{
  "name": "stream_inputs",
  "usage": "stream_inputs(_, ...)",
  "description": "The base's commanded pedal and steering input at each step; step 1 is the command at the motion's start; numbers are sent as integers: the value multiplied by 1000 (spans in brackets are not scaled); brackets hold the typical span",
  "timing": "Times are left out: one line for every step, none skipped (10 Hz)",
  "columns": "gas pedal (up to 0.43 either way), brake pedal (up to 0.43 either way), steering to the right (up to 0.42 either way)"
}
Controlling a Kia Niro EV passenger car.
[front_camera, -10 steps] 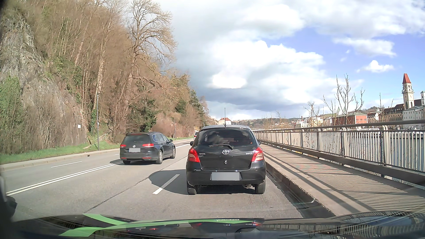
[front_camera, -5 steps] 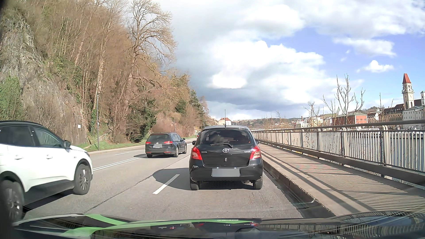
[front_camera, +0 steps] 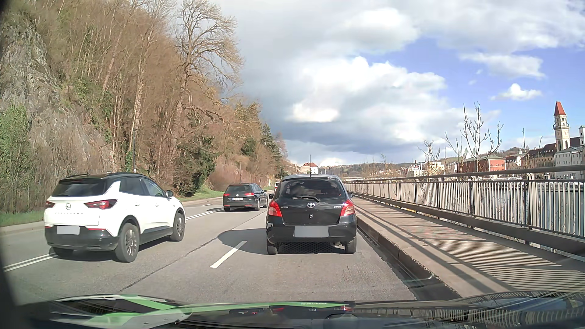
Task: Follow the waypoints while adhering to traffic rules and regulations
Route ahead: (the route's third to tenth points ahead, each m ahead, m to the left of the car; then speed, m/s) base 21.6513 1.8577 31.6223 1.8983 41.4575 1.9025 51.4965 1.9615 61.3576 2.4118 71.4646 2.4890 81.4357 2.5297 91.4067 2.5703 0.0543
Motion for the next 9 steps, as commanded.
stream_inputs(0, 0, -3)
stream_inputs(0, 0, -3)
stream_inputs(0, 0, -3)
stream_inputs(0, 0, -4)
stream_inputs(0, 0, -4)
stream_inputs(8, 0, -3)
stream_inputs(87, 0, -4)
stream_inputs(98, 0, -3)
stream_inputs(98, 0, -3)
